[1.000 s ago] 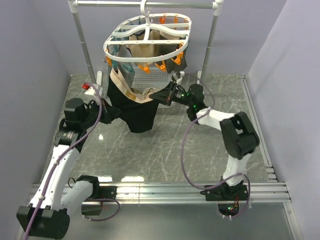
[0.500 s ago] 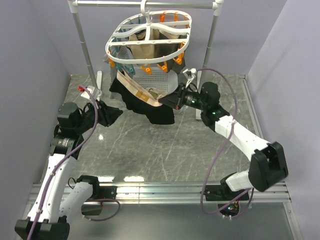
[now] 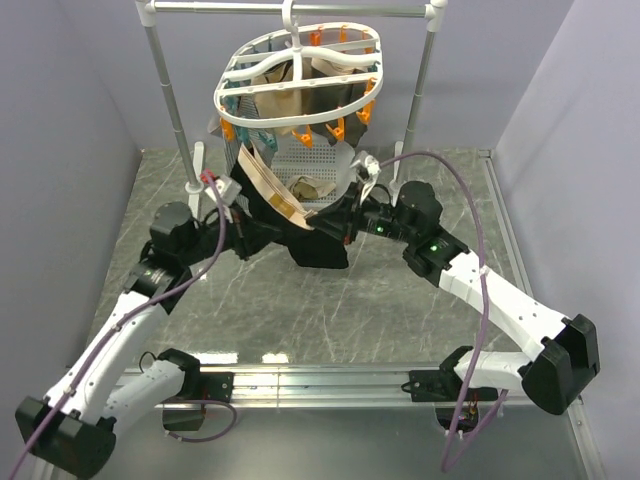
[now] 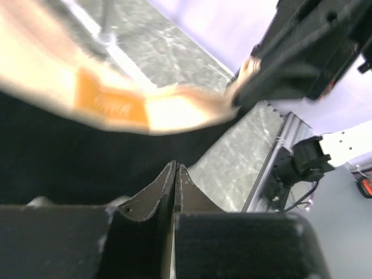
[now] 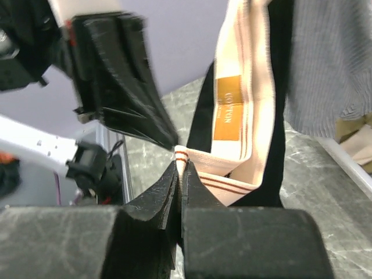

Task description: Clip the underwear to the hanger

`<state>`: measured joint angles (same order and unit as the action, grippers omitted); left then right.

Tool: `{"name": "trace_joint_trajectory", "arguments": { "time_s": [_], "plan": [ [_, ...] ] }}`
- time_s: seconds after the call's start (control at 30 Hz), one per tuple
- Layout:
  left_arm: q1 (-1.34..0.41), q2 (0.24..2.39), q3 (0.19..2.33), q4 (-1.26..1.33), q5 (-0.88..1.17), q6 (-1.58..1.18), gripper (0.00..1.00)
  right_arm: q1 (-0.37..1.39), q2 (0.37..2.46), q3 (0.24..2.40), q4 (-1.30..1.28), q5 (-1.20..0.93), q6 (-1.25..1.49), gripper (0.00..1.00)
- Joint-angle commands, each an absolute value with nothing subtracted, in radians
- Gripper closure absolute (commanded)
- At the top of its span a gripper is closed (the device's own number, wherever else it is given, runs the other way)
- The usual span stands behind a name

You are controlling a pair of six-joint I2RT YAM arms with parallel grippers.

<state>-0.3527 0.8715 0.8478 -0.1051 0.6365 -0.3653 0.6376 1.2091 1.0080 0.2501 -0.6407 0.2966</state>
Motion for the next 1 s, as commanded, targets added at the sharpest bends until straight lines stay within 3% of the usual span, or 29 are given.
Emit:
{"name": "trace_joint_trajectory", "arguments": {
  "time_s": [0.0, 0.13, 0.3, 0.4, 0.6, 0.8, 0.97],
  "plan": [
    [-0.42, 0.917, 0.857, 0.058, 0.533, -0.408, 0.93, 0.69, 1.161, 1.055, 0.218, -0.62, 0.169, 1.0],
    [-0.43, 0.992, 0.848, 0.119, 0.428, -0.439, 0.96, 0.748, 1.128, 1.072, 0.184, -0.637, 0.077, 1.0],
    [-0.43, 1.034, 0.844, 0.34, 0.481, -0.509, 0.95, 0.86, 1.144, 1.051, 0.106, -0.658, -0.055, 1.0],
    [-0.431, 1.051, 0.847, 0.357, 0.488, -0.531, 0.95, 0.941, 1.193, 1.064, 0.042, -0.631, -0.251, 1.0],
    [-0.43, 1.034, 0.831, 0.365, 0.505, -0.538, 0.95, 0.966, 1.258, 1.103, 0.011, -0.565, -0.294, 1.0],
    [-0.43, 0.99, 0.828, 0.289, 0.463, -0.489, 0.94, 0.945, 1.311, 1.058, 0.087, -0.349, -0.288, 1.0],
    [-0.396, 0.957, 0.839, 0.177, 0.455, -0.488, 0.83, 0.931, 1.413, 1.083, 0.106, -0.139, -0.275, 1.0]
  ]
}}
